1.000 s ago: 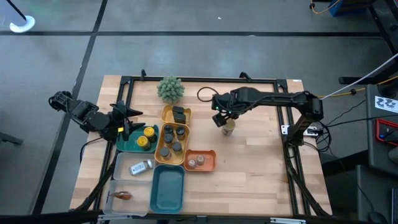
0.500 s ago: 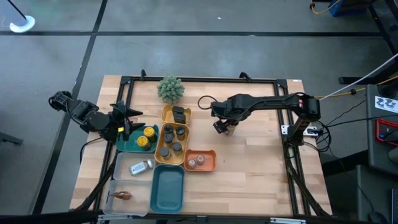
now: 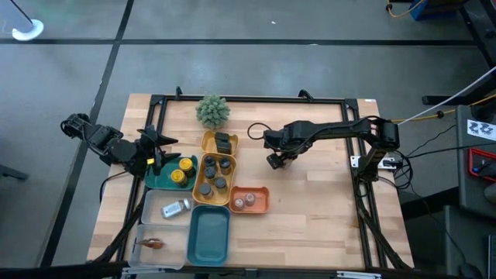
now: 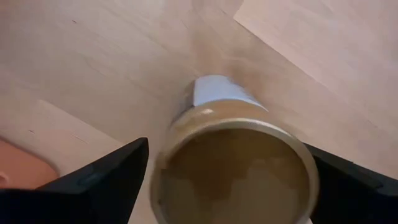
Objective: Sort spices by type
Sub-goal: Put the gold seasoning bottle into the blue bin
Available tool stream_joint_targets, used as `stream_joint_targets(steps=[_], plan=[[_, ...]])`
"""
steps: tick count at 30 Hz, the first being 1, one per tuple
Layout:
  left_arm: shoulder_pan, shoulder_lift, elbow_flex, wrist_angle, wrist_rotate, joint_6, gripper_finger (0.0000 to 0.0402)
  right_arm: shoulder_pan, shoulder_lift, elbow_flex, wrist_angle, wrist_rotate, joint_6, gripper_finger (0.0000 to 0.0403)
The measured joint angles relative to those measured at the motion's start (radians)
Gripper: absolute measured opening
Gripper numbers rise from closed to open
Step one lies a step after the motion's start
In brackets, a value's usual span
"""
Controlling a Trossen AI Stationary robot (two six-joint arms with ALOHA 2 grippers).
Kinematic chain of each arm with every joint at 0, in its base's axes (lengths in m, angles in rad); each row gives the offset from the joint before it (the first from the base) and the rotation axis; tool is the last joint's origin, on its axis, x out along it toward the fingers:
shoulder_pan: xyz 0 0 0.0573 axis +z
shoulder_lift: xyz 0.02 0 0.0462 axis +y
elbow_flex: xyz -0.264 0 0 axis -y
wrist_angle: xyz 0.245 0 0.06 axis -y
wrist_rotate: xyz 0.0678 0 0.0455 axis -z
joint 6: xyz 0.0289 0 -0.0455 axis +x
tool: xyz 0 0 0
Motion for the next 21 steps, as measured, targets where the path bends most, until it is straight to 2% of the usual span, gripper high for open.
stream_joint_targets(steps=[8,13,17,21], plan=[[0.000,0.000,0.000,0.000,0.000,0.000,0.0269,0.000,0.000,0.000,0.011,-0.002,0.000,0.0364],[0.000,0.000,0.000,0.000,0.000,0.000,0.0269,0.000,0.000,0.000,0.010,-0.042,-0.001,0.0359],[0.000,0.000,0.000,0.000,0.000,0.005,0.0269,0.000,0.000,0.000,0.010,-0.045,-0.001,0.0333],[0.000,0.000,0.000,0.000,0.000,0.005,0.0269,0.000,0.000,0.000,0.012,-0.045,0.001,0.0290]])
